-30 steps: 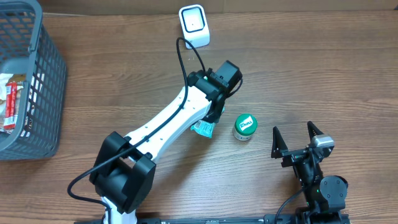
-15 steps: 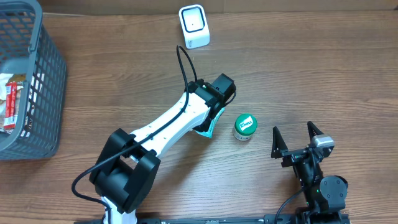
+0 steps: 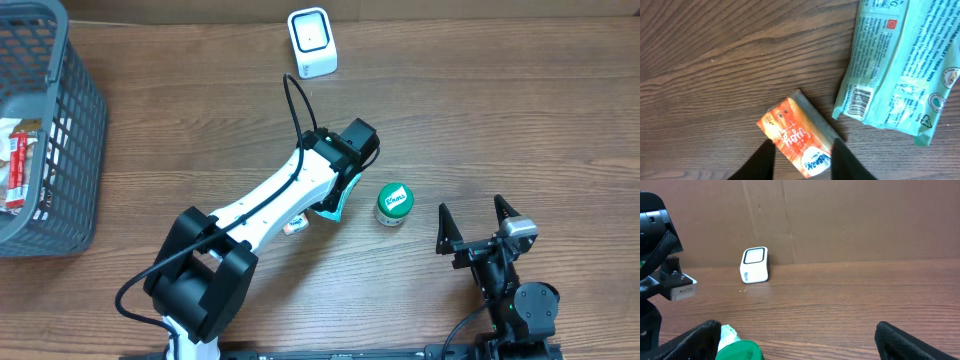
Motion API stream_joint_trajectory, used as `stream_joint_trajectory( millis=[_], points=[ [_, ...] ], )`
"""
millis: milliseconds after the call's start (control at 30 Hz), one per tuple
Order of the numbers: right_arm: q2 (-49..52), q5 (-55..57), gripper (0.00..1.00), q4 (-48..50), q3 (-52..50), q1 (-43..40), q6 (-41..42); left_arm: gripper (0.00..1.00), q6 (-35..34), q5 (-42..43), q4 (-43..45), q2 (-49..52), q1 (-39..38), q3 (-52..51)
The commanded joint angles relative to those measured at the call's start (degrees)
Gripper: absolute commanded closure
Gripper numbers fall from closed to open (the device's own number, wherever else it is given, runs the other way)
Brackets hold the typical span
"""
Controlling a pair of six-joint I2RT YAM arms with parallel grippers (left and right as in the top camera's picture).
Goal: Scan the item barcode
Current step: 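Lower the left gripper and set the items on the table, then grasp the orange snack packet with the left gripper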
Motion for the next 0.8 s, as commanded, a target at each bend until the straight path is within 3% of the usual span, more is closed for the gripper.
stream_joint_trajectory(
  millis=[0, 133, 233, 333, 467, 667, 767],
  points=[
    [-0.6, 0.7, 0.0, 0.2, -0.6, -0.3, 0.4, 0.81, -3.7, 3.2, 0.0, -1.4, 0.4, -0.2],
    [-0.6, 0.7, 0.0, 0.2, -0.6, -0.3, 0.4, 0.86, -4.9, 7.9, 0.2, -1.4, 0.4, -0.2],
    [-0.6, 0.7, 0.0, 0.2, -0.6, -0.3, 0.4, 0.81, -4.9, 10.3, 0.9, -1.4, 0.3, -0.2],
    [-0.6, 0.7, 0.0, 0.2, -0.6, -0.3, 0.4, 0.96, -4.8, 12.3, 1.6, -1.4, 0.4, -0.2],
    [-0.6, 0.7, 0.0, 0.2, -0.6, -0.3, 0.4, 0.96, -5.4, 12.3, 2.1, -1.4, 0.4, -0.2],
    [-0.6, 0.7, 0.0, 0.2, -0.6, -0.3, 0.4, 0.96, -20.6, 9.8, 1.2, -1.4, 1.1, -0.4],
    [-0.6, 0.7, 0.0, 0.2, -0.6, -0.3, 0.4, 0.9, -27.0, 8.0, -0.3, -1.4, 2.5, -0.4]
  ],
)
